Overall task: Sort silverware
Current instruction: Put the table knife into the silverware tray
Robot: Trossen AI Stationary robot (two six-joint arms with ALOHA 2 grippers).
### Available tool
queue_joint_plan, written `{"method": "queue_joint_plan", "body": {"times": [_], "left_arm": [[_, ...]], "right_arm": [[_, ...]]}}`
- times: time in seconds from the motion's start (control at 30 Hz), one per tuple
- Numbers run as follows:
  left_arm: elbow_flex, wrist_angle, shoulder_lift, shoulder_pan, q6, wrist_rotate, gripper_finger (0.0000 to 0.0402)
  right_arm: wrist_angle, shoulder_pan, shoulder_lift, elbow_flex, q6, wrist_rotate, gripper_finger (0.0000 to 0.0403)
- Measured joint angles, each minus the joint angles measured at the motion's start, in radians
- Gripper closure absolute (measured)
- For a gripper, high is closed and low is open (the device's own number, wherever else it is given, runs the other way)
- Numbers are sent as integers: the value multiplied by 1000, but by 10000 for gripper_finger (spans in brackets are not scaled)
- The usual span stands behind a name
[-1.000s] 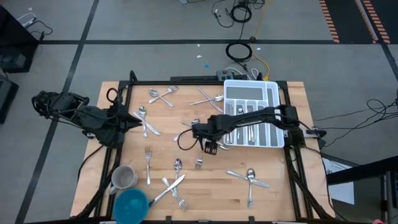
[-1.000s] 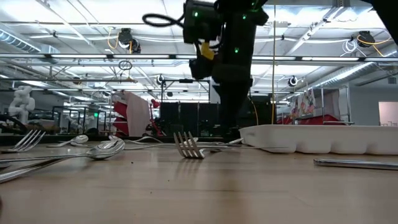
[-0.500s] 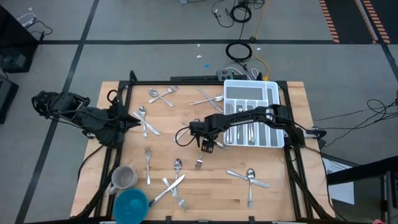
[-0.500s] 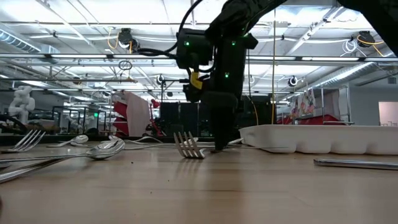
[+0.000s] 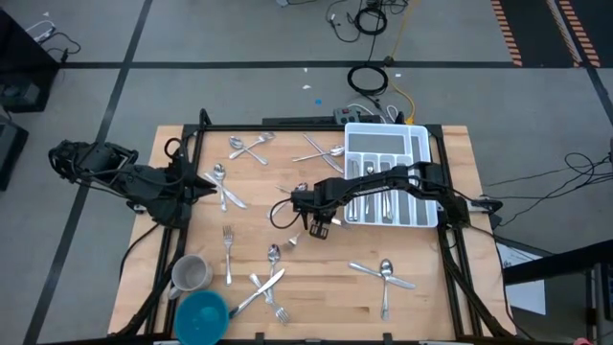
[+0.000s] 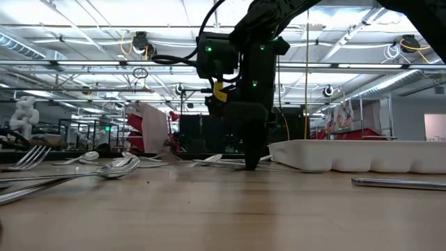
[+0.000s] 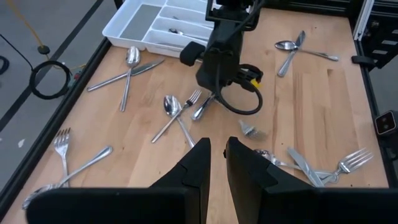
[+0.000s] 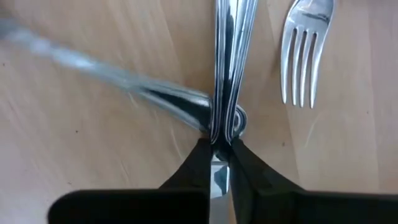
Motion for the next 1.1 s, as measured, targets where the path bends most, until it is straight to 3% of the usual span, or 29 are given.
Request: {"method": "queue_joint_plan", "body": {"times": [0.3,0.7,0.9,1.1], "left_arm": [[0,0,0,0,0,-10,346],[0,0,0,0,1,-11,346],[0,0,0,0,1,-11,346],[0,0,0,0,1,-20,346]], "right_arm": [[-8,17,-50,-9,46,47,401],[73,53,-280,-5,68,80,402],[6,53,-417,-5,-157,172,403],[-244,33,-502,-3,-463,262,403]]}}
